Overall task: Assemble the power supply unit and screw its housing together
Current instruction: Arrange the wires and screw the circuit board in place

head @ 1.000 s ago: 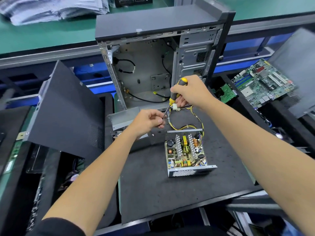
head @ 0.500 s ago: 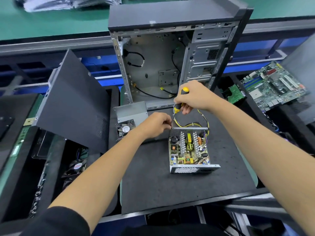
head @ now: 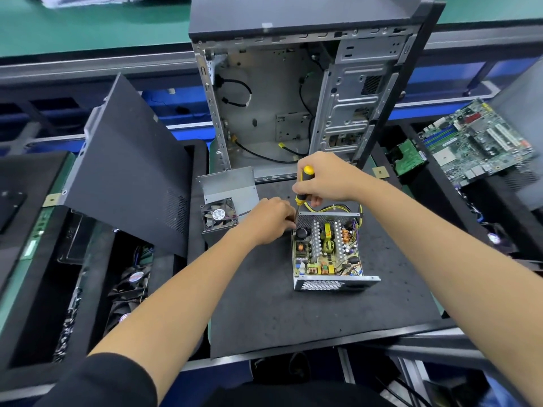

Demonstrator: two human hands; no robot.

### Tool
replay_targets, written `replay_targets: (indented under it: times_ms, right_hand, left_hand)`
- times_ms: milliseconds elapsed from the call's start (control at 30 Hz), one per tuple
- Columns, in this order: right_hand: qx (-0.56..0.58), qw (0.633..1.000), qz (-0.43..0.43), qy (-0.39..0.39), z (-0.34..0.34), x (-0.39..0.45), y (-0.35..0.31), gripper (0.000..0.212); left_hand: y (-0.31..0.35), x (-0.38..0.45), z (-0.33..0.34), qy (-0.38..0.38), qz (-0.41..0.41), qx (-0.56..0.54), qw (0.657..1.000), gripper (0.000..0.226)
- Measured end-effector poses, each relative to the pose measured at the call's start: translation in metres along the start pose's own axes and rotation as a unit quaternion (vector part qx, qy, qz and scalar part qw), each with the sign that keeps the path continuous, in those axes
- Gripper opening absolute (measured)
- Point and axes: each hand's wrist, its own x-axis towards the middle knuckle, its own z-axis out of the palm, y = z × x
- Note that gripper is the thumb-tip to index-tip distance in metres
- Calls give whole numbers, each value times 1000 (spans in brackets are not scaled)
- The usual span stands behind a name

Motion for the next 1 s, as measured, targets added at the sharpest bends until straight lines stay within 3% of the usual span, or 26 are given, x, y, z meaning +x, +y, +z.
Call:
replay_targets:
  times_ms: [300, 433, 700, 1000]
  right_hand:
    - [-53, 999, -10, 7, 17, -6, 6, 14]
    - [-11, 1000, 2, 18, 15, -6, 8, 14]
    - [65, 996, 43, 38, 8, -6, 12, 15]
    - [82, 994, 42, 55, 1, -6, 8, 16]
  left_hand:
    - [1, -1, 11, 3, -4, 44, 999, 20]
    - [2, -4, 14, 17, -2, 50, 999, 14]
    - [-1, -8, 12, 69, -73, -115, 988, 2]
    - [-2, -10, 8, 41, -96, -139, 985, 15]
